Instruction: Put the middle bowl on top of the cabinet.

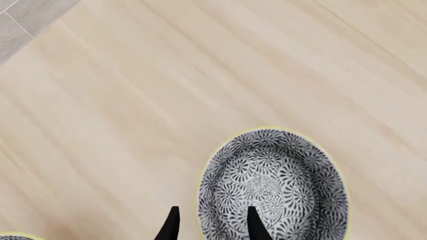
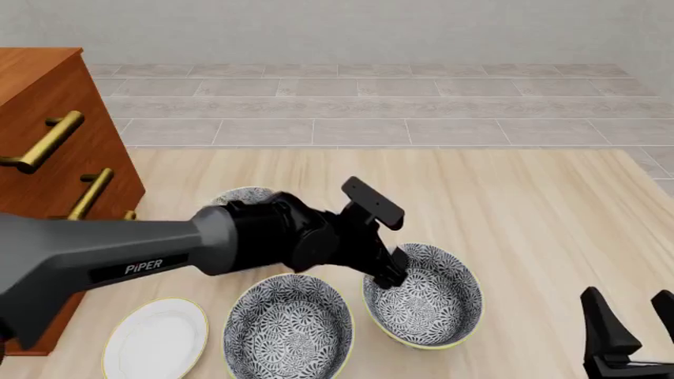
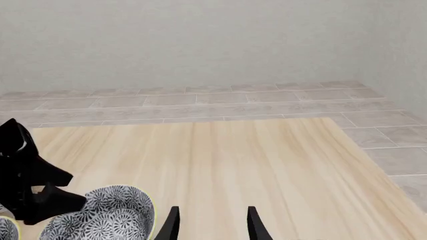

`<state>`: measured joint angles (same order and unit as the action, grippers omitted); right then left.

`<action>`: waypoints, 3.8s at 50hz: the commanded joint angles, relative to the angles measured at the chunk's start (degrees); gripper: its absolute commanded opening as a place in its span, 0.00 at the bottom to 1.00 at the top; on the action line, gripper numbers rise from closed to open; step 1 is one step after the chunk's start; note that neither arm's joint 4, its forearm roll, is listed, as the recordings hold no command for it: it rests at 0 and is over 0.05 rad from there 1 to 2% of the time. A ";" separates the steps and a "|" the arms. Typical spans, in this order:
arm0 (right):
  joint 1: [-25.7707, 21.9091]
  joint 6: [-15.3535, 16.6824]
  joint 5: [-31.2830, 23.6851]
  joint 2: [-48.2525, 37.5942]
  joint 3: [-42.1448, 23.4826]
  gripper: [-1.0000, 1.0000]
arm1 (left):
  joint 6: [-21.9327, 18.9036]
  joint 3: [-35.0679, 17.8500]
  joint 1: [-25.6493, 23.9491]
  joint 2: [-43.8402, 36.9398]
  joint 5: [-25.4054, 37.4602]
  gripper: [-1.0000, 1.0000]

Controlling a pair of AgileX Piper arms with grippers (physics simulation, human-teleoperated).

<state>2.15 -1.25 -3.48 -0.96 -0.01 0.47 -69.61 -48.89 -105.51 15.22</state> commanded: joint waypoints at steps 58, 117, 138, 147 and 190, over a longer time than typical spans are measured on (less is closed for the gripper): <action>-0.15 -0.56 -1.50 0.96 0.01 1.00 | 6.47 1.33 -0.60 -7.16 -7.01 1.00; 0.19 -0.68 -1.43 0.96 0.01 1.00 | 7.12 3.45 -1.29 -2.47 -8.07 0.00; -0.20 -0.43 -1.45 0.96 0.01 1.00 | 7.44 5.42 -2.59 7.65 -6.70 0.00; -0.15 -0.34 -1.39 0.96 0.01 1.00 | 8.22 6.42 -4.21 11.66 -6.68 0.00; 0.22 -0.13 -0.89 0.89 0.00 1.00 | 4.08 6.71 0.38 26.94 -1.44 0.00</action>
<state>2.70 -1.66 -3.84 -0.45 -0.01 5.65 -62.25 -50.26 -81.85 12.51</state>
